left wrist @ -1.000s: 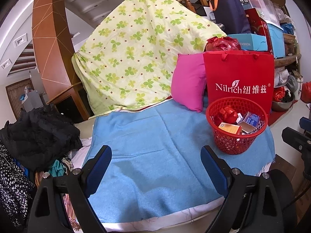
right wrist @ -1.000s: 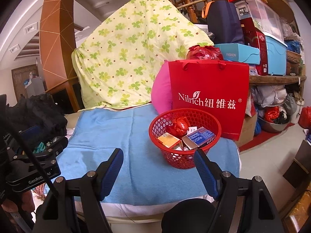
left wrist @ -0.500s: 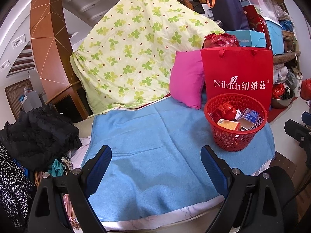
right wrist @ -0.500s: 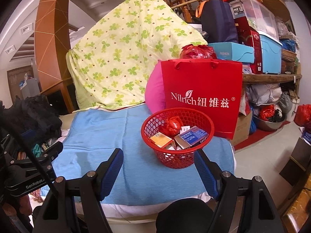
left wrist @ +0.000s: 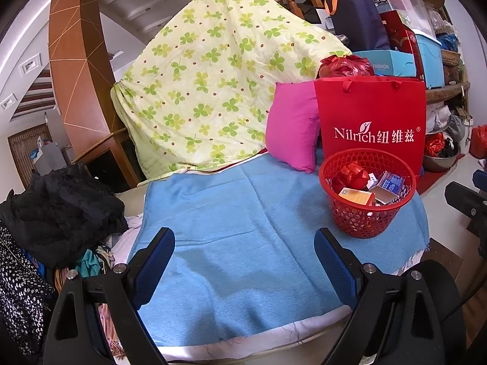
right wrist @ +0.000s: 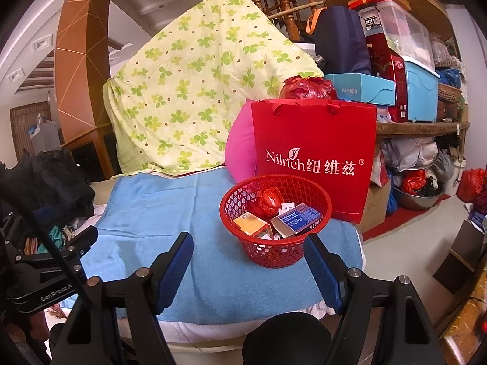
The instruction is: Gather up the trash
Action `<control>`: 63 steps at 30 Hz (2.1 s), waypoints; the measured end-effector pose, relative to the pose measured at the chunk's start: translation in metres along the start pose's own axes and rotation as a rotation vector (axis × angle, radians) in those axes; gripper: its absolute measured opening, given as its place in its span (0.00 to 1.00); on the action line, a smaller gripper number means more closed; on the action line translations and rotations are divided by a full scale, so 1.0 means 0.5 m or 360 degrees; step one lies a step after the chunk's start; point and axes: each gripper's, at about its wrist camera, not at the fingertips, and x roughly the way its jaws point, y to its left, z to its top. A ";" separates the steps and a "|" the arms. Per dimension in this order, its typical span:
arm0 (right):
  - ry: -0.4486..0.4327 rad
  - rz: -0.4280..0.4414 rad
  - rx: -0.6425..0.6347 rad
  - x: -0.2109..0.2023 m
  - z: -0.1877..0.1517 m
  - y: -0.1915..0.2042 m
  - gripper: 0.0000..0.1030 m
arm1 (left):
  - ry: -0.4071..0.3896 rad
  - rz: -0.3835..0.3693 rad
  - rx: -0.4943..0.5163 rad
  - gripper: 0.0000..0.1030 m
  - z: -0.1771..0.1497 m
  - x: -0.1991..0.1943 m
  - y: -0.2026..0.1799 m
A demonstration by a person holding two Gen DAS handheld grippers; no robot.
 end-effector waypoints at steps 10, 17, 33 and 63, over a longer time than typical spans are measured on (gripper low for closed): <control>-0.0001 0.0004 0.0005 0.000 0.001 -0.001 0.76 | -0.0003 0.0006 0.0004 0.90 0.002 -0.002 0.000; -0.0006 0.0005 0.0008 -0.005 0.008 -0.004 0.76 | -0.0007 0.0004 0.0015 0.90 0.006 -0.005 -0.005; -0.0017 0.0004 0.0013 -0.012 0.019 -0.013 0.76 | -0.0021 -0.0005 0.0036 0.90 0.008 -0.014 -0.011; 0.0003 -0.0065 0.0024 0.042 0.044 -0.016 0.76 | 0.0000 -0.0059 0.0055 0.90 0.028 0.036 0.006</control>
